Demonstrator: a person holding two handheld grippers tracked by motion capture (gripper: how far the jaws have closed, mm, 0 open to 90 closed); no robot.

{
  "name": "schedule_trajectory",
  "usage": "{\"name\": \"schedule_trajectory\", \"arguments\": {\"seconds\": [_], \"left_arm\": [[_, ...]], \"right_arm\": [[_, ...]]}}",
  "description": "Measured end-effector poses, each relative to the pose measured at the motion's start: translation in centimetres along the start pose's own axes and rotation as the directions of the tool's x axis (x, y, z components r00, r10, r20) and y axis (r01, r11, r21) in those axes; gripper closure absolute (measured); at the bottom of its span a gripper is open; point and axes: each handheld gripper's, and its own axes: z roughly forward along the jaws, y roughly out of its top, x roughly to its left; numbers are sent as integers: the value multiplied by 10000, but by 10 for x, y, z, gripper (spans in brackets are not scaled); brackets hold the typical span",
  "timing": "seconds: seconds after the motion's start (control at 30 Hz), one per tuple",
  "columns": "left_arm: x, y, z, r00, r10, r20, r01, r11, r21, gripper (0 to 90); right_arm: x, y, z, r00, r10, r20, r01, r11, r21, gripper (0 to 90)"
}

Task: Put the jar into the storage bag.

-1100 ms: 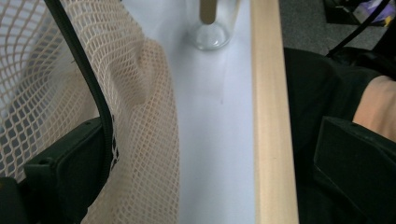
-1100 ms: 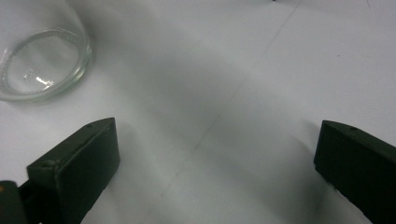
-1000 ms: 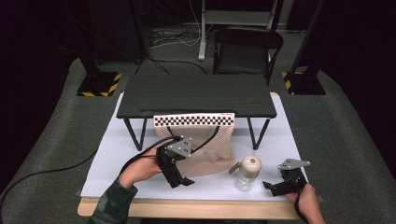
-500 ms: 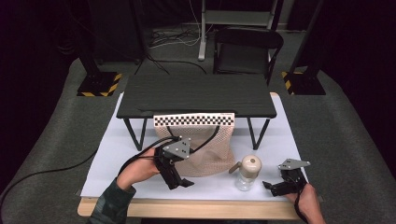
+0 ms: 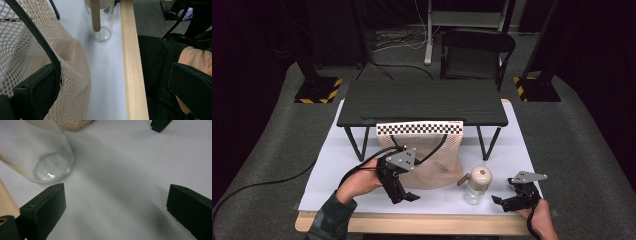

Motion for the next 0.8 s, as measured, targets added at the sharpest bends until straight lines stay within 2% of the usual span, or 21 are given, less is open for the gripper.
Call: {"name": "schedule_trajectory", "arguments": {"seconds": [0.13, 0.33, 0.67, 0.8], "left_arm": [[-1, 1, -2, 10000, 45, 39, -45, 10000, -43, 0], [-3, 2, -6, 9999, 141, 43, -140, 9997, -187, 0], [-4, 3, -8, 9999, 117, 54, -116, 9997, -230, 0], [-4, 3, -9, 9999, 127, 47, -126, 9996, -261, 0]], "right_arm": [[12, 5, -6, 9993, -279, -252, 273, 9993, -253, 18], [27, 17, -15, 9957, -591, -720, 521, 9941, -956, 23], [53, 39, -16, 9827, -1176, -1433, 902, 9787, -1844, 25], [60, 45, -12, 9806, -1296, -1470, 988, 9747, -2004, 21]]}}
